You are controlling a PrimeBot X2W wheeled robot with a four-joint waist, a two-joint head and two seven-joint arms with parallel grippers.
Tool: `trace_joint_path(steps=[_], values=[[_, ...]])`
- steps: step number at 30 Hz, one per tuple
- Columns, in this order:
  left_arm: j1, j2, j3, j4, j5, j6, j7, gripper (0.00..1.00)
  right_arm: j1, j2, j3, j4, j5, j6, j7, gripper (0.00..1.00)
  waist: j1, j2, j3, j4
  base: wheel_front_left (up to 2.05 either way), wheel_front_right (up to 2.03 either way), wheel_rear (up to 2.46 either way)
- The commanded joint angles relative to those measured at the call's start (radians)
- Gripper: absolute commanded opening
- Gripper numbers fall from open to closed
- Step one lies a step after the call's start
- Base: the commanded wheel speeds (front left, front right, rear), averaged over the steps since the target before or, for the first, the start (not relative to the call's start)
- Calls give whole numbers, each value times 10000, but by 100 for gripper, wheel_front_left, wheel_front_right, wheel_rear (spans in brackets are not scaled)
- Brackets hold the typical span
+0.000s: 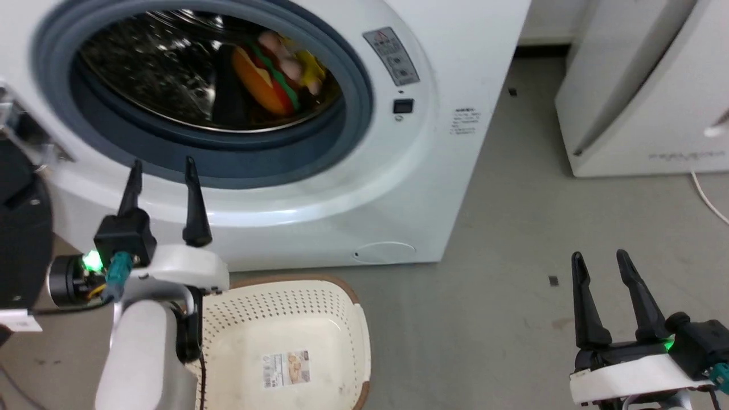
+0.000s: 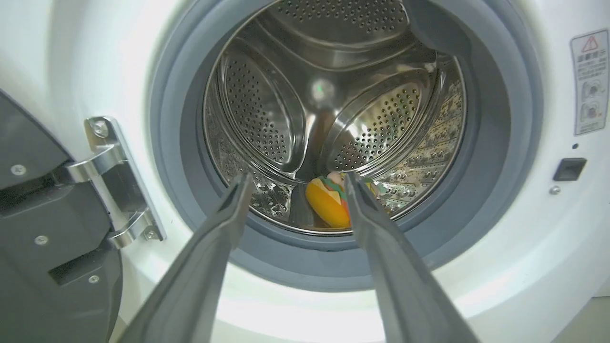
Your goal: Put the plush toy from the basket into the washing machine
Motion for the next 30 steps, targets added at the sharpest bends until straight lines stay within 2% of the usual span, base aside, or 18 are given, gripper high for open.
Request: trace_joint_path(steps=[1, 10, 19, 27, 28, 30], values=[[337, -46, -23, -223, 60, -56, -49, 100, 134, -2, 20, -79, -60, -9, -42, 100, 1, 0, -436, 379, 0, 0, 0], [2120, -261, -388, -1095, 259, -296, -49, 100, 589, -2, -70, -69, -158, -9, -42, 100, 1, 0, -1181, 727, 0, 0, 0], [3506, -400, -694, -1737, 371, -121, -49, 100, 1045, -2, -242, -76, -132, -9, -42, 100, 1, 0, -1584, 962, 0, 0, 0], [3902, -470, -850, -1918, 309, -75, -49, 100, 1235, -2, -304, 23, -30, -9, -42, 100, 1, 0, -1717, 1013, 0, 0, 0], [3811, -432, -841, -1881, 301, -106, -3, 0, 1091, 0, -306, 7, -63, -2, 4, 0, 1, 0, -1719, 1013, 0, 0, 0], [3810, -428, -843, -1876, 301, -109, 16, 0, 1087, 0, -310, 7, -67, 0, 9, 0, 1, 0, -1723, 1013, 0, 0, 0]])
